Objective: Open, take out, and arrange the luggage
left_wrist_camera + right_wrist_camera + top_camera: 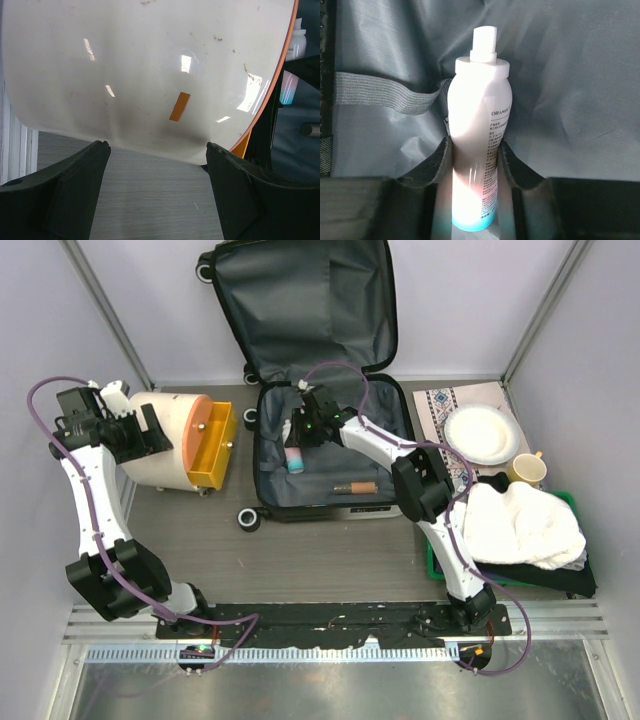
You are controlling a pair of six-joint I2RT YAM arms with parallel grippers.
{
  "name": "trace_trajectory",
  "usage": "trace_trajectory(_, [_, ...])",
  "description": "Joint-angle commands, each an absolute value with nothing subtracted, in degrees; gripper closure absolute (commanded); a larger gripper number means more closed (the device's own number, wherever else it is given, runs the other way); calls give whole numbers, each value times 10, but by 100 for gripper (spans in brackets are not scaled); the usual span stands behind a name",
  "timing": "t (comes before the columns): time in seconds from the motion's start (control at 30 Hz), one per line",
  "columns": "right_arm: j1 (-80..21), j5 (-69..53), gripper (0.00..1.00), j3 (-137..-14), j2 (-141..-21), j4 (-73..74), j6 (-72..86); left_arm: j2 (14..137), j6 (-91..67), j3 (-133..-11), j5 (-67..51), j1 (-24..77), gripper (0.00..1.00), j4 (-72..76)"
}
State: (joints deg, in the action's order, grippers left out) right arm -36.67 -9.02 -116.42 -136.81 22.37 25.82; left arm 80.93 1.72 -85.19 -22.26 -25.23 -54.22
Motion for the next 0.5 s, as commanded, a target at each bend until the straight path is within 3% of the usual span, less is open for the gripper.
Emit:
trace_trajectory(0.0, [-358, -111, 92, -1172, -1328, 211, 286, 793, 15, -853, -221, -251, 16, -521])
trace_trajectory(0.03, [-352, -121, 99, -1172, -1323, 211, 305, 792, 15, -853, -223, -250, 16, -522])
trace_trajectory(0.47, [-351, -261, 99, -1172, -1243, 22, 533, 788, 8, -847, -229, -251, 14, -515])
